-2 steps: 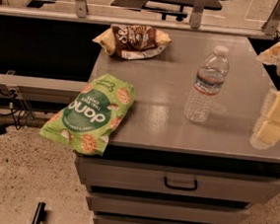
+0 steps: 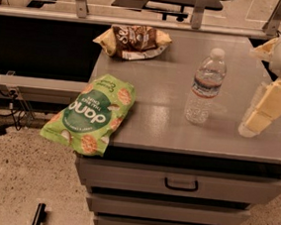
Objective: Knock water bottle over
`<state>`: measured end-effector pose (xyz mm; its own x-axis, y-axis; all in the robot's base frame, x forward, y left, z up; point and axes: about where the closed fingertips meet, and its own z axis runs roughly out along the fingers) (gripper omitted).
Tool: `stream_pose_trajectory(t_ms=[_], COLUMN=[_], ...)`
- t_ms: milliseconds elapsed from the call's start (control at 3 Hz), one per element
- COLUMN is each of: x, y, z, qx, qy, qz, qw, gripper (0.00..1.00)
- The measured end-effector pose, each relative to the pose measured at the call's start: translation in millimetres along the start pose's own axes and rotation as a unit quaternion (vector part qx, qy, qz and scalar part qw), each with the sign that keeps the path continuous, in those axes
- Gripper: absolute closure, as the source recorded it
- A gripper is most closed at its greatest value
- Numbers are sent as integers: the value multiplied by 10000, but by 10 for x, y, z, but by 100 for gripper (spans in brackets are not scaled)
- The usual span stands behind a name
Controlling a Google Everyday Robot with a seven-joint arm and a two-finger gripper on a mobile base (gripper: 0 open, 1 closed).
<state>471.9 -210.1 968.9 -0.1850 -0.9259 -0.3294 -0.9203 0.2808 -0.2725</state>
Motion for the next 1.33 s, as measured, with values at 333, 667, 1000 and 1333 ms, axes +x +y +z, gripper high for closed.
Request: stream_pose_trajectory(t_ms=[333,667,1000,1333], x=[-108,-187,-270,-349], y=[-245,-442,-504,-494], z=[241,433,558,647], qx=[0,-63,-226,-387], qy=[-627,-1360,-2117,-2834], qz=[73,307,552,677], qw=[9980,9902,9755,9558], gripper=[0,0,0,0])
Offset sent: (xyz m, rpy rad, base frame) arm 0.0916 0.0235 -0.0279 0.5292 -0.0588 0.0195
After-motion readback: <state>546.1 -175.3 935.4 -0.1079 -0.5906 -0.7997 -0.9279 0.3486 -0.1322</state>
